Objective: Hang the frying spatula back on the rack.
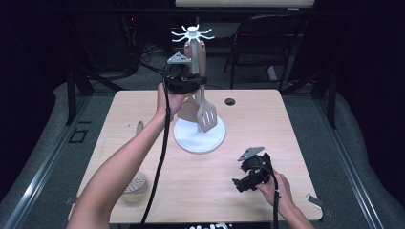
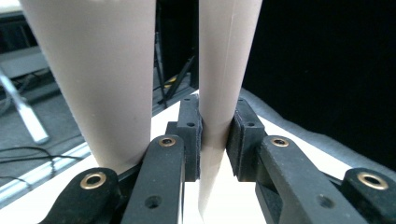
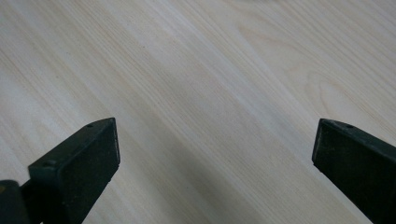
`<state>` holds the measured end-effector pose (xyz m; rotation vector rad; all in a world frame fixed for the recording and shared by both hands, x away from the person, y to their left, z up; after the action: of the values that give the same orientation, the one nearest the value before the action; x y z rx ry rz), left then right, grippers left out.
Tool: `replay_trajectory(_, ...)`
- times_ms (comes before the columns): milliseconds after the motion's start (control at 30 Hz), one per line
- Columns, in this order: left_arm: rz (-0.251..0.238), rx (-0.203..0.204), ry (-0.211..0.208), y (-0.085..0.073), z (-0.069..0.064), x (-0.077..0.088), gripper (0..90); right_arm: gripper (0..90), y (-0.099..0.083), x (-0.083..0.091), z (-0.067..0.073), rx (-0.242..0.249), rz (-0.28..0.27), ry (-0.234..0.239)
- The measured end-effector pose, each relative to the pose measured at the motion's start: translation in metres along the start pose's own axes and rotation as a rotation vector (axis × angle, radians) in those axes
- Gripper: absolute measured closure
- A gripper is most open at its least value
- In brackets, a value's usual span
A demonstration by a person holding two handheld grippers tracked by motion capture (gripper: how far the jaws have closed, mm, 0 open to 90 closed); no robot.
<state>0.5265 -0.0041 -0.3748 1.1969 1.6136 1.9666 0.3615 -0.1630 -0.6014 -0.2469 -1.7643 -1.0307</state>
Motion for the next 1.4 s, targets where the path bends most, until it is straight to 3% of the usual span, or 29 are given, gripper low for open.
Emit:
replay_trajectory(333,-0.007,0.015,0.02,-0.001,0.002,0.001,76.1,0.4,0.0,0.0,0.001,0.007,0.006,0.001)
replay_trajectory(467,-0.008,-0.001,0.015,-0.002,-0.002,0.003,70.8,0.4,0.0,0.0,0.002,0.009,0.004,0.003)
replay_trajectory(767,0.011,-0.044,0.009,-0.009,-0.014,0.009,48.8,0.4,0.001,0.0,0.004,0.017,-0.001,0.005)
replay_trajectory(1067,0.016,-0.038,-0.033,-0.019,-0.019,0.021,28.7,0.5,0.001,-0.001,0.006,0.018,0.0,0.009)
replay_trajectory(1200,0.01,-0.031,-0.062,-0.021,-0.021,0.027,23.8,0.5,0.001,-0.001,0.006,0.025,0.007,0.007)
replay_trajectory(1400,-0.002,-0.029,-0.055,-0.021,-0.018,0.039,13.0,0.5,0.0,-0.002,0.007,0.026,0.014,0.008)
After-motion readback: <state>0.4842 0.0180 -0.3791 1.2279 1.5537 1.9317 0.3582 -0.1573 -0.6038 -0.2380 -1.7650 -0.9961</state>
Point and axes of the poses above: each handheld gripper's, and its own axes: x roughly backward along the jaws, y roughly out of its top, z roughly to its left, the point moved 10 cm from there along -x, roughly forward along the jaws, and after that the axes turned 3 degrees about -x, right-handed, at the moved point
